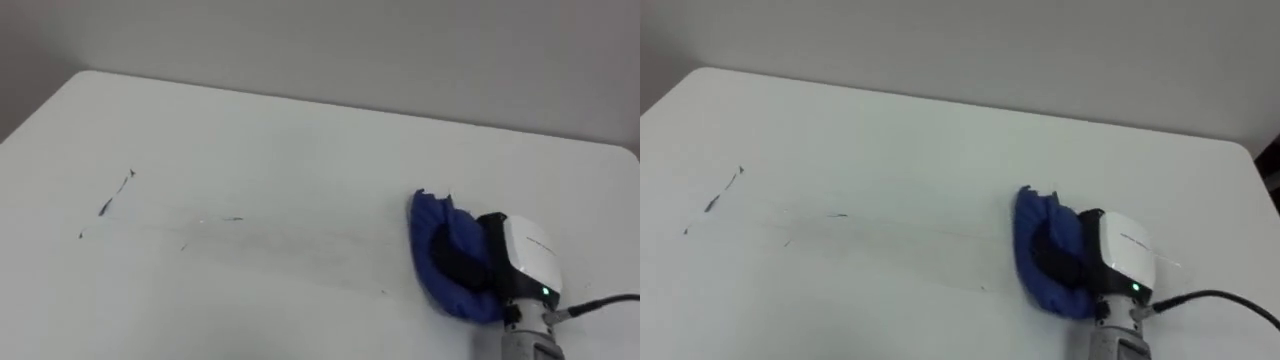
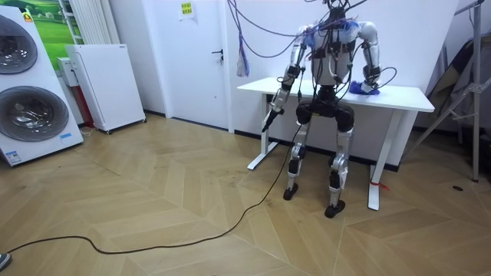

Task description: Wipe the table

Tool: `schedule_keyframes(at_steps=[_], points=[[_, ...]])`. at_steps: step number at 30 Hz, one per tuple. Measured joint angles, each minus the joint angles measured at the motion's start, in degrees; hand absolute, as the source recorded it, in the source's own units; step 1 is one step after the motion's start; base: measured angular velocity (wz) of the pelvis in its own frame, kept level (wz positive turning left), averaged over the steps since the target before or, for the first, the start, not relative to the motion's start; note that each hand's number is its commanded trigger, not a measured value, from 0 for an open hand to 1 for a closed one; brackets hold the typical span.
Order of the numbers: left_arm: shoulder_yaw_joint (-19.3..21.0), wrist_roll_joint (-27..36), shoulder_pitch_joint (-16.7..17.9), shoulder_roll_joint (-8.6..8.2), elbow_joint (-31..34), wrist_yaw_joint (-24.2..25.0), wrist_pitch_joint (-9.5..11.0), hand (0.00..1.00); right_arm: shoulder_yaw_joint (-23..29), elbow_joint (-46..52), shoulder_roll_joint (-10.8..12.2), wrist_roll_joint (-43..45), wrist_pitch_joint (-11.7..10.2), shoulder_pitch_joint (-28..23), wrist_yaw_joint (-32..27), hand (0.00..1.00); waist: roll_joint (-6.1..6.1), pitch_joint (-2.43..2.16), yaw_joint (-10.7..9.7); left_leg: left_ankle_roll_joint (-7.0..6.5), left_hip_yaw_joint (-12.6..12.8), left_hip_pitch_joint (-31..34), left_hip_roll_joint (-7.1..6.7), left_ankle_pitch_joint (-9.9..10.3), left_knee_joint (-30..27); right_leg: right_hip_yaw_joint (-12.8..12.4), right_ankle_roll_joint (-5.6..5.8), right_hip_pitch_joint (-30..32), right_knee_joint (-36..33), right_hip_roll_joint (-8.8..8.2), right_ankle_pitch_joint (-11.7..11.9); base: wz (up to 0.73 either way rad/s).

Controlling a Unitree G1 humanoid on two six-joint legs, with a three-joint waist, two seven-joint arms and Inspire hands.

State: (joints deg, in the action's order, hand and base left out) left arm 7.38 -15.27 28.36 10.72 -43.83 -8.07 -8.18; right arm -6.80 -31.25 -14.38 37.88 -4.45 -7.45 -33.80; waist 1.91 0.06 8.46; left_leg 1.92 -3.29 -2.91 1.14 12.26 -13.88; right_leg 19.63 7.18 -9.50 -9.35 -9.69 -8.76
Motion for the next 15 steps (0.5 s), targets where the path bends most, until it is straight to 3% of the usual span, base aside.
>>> schedule_keyframes(at_steps=[3,8,11,13,15], points=[[2.4,-0.2,-0.4,0.82,0.4,1.2,0.5,0.00,2.7,-0.8,-0.9,-2.6,-0.7,-2.2,-0.5,1.00,0.97,-0.05,-0.4,-0.21,-0.2,0.3,-0.38,0.5,-1.0,1.0,0.25,-1.4,0.8,-0.23,-0.2,0.21],[2.2,-0.6,-1.8,0.86,1.3,1.6,0.8,0.00,3.3,-1.9,-1.1,-4.0,-0.1,-2.2,-1.2,1.00,0.15,-0.45,0.0,-0.60,-0.9,-0.1,-0.64,1.6,-3.0,1.3,0.39,-3.3,0.4,-0.25,-0.2,0.09],[-0.6,-0.6,-3.6,0.27,0.9,1.5,0.8,0.00,1.4,-1.5,-0.6,-4.1,3.0,-0.5,-1.3,1.00,-0.59,-0.46,1.2,-0.45,-0.9,-0.3,-0.50,1.9,-3.6,1.0,0.39,-3.3,0.3,-0.05,-0.2,-0.14],[-3.0,-0.6,-4.5,-0.25,0.9,1.4,0.5,0.00,-1.2,0.7,0.6,-3.4,7.8,1.6,0.4,1.00,-0.90,-0.39,3.6,0.00,-0.9,0.2,0.05,2.1,-3.7,0.9,-0.21,-1.4,-0.8,0.43,0.2,-0.41],[-3.8,-0.6,-5.9,-0.62,-0.2,1.3,-0.3,0.00,-5.0,2.6,1.4,-1.0,10.0,4.6,3.2,1.00,-0.91,-0.26,5.6,0.09,-2.3,1.1,0.14,2.1,-3.7,1.1,-0.97,0.5,-1.4,1.07,0.7,-0.37]])
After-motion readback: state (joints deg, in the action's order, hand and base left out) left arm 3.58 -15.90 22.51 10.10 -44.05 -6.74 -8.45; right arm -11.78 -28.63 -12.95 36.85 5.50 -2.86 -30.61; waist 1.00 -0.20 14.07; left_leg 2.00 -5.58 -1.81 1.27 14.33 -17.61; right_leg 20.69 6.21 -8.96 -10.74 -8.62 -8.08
